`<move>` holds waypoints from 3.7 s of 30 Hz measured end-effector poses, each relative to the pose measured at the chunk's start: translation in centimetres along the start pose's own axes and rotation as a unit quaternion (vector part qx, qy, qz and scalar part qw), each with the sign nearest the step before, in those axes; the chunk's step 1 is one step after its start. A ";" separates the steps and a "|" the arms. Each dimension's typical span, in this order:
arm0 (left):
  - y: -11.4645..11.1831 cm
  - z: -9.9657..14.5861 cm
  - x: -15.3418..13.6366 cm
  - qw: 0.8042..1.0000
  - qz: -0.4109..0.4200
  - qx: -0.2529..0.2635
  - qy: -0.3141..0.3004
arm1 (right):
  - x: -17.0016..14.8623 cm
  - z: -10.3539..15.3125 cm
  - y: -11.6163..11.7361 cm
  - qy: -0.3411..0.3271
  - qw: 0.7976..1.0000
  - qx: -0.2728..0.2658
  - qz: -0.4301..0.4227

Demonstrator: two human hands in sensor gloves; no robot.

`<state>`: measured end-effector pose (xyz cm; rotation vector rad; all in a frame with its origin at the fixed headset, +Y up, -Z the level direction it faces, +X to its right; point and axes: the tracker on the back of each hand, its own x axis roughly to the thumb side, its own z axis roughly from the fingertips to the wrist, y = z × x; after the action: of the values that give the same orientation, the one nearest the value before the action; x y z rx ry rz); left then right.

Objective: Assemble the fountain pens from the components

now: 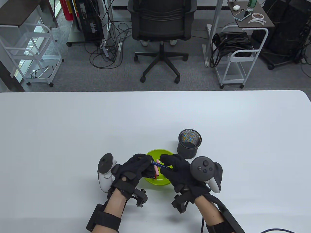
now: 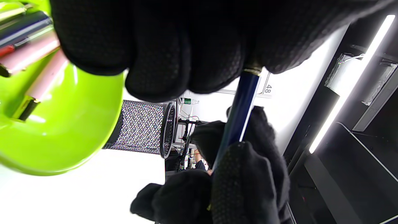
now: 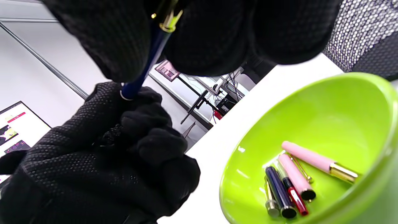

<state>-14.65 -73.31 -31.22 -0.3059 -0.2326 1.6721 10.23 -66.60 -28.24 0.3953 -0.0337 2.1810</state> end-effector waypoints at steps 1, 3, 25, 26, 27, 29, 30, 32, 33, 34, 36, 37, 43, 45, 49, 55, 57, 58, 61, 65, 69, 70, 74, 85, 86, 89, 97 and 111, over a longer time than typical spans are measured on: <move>0.0 0.0 0.0 1.000 0.001 -0.001 0.002 | 0.1 0.0 0.0 -0.003 1.000 -0.002 -0.004; -0.1 0.0 0.0 1.000 0.005 0.002 0.004 | 0.2 0.1 0.0 -0.006 1.000 -0.006 -0.009; 0.1 0.1 0.2 1.000 -0.005 0.013 0.001 | 0.0 -0.1 0.1 0.000 1.000 0.011 -0.018; 0.1 0.1 0.2 1.000 -0.012 0.011 0.001 | -0.2 -0.1 0.2 0.004 0.999 0.014 -0.029; 0.1 0.1 0.2 1.000 -0.012 0.013 0.002 | -0.4 -0.1 0.2 0.007 0.999 0.012 -0.037; 0.1 0.1 0.1 1.000 -0.004 0.013 0.003 | -0.4 -0.1 0.2 0.004 0.999 0.013 -0.040; 0.2 0.1 0.1 1.000 -0.002 0.013 0.003 | -0.3 -0.2 0.1 0.002 0.999 0.024 -0.030; 0.1 0.1 0.1 1.000 0.002 0.012 0.003 | 0.0 -0.1 0.1 0.001 1.000 0.018 -0.003; 0.1 0.1 0.1 1.000 0.003 0.010 0.003 | 0.0 -0.1 0.1 -0.001 1.000 0.015 -0.001; 0.0 0.1 0.1 1.000 0.004 0.010 0.004 | 0.1 -0.1 0.1 -0.003 1.000 0.017 -0.008; 0.0 0.1 0.2 1.000 0.011 0.006 0.001 | 0.0 -0.2 0.1 -0.002 1.000 0.012 -0.026; 0.0 0.1 0.2 1.000 0.011 0.006 0.000 | -0.2 -0.2 0.1 0.003 0.999 0.013 -0.033; 0.0 0.1 0.3 1.000 0.004 0.006 -0.001 | -0.5 -0.2 0.1 0.008 0.999 0.026 -0.045; 0.0 0.1 0.3 1.000 0.002 0.006 -0.001 | -0.3 -0.2 0.1 0.005 0.999 0.017 -0.028; -0.1 0.1 0.3 1.000 0.004 0.004 -0.002 | -0.3 -0.2 0.1 0.004 0.999 0.012 -0.033; 0.0 0.0 0.4 1.000 -0.010 -0.001 -0.006 | -0.3 -0.2 0.3 0.003 0.999 0.032 -0.041; 0.0 0.0 0.4 1.000 -0.007 0.001 -0.007 | -0.2 -0.2 0.3 0.001 0.999 0.032 -0.043; 0.0 0.1 0.3 1.000 -0.006 0.002 -0.005 | -0.2 -0.2 0.3 0.001 0.998 0.032 -0.047; -0.2 0.0 0.1 1.000 -0.003 0.003 0.008 | -0.5 -0.2 0.1 0.008 0.998 0.026 -0.060; -0.5 0.0 -0.2 1.000 -0.015 -0.008 0.015 | -0.9 -0.1 -0.4 0.019 0.996 0.007 -0.090; -0.5 0.0 -0.2 1.000 -0.015 -0.010 0.016 | -1.3 -0.1 -1.5 0.030 0.992 -0.020 -0.119; -0.5 0.0 -0.2 1.000 -0.010 -0.010 0.016 | -1.4 -0.1 -1.7 0.033 0.992 -0.022 -0.120; -0.6 0.0 0.1 1.000 -0.013 -0.011 0.014 | -1.9 -0.2 -3.2 0.047 0.988 -0.035 -0.140; -3.0 -1.3 3.5 0.933 -0.359 -0.003 0.025 | -5.6 0.0 -6.6 0.152 0.970 -0.086 -0.171; -3.4 -1.5 3.9 0.914 -0.406 0.002 0.022 | -5.7 0.0 -6.6 0.154 0.969 -0.087 -0.174; -4.8 -2.5 4.8 0.853 -0.521 0.006 0.032 | -5.7 0.0 -6.6 0.158 0.969 -0.088 -0.171; -7.7 -6.8 3.6 0.758 -0.626 -0.025 0.179 | -6.3 0.1 -6.9 0.185 0.962 -0.101 -0.172; -9.4 -9.3 1.3 0.622 -0.740 -0.023 0.254 | -6.2 0.1 -6.8 0.187 0.963 -0.101 -0.168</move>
<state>-2.85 -71.11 -37.00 -0.4241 -0.0281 -0.1254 19.02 -67.36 -30.79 -0.1246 0.0192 1.8594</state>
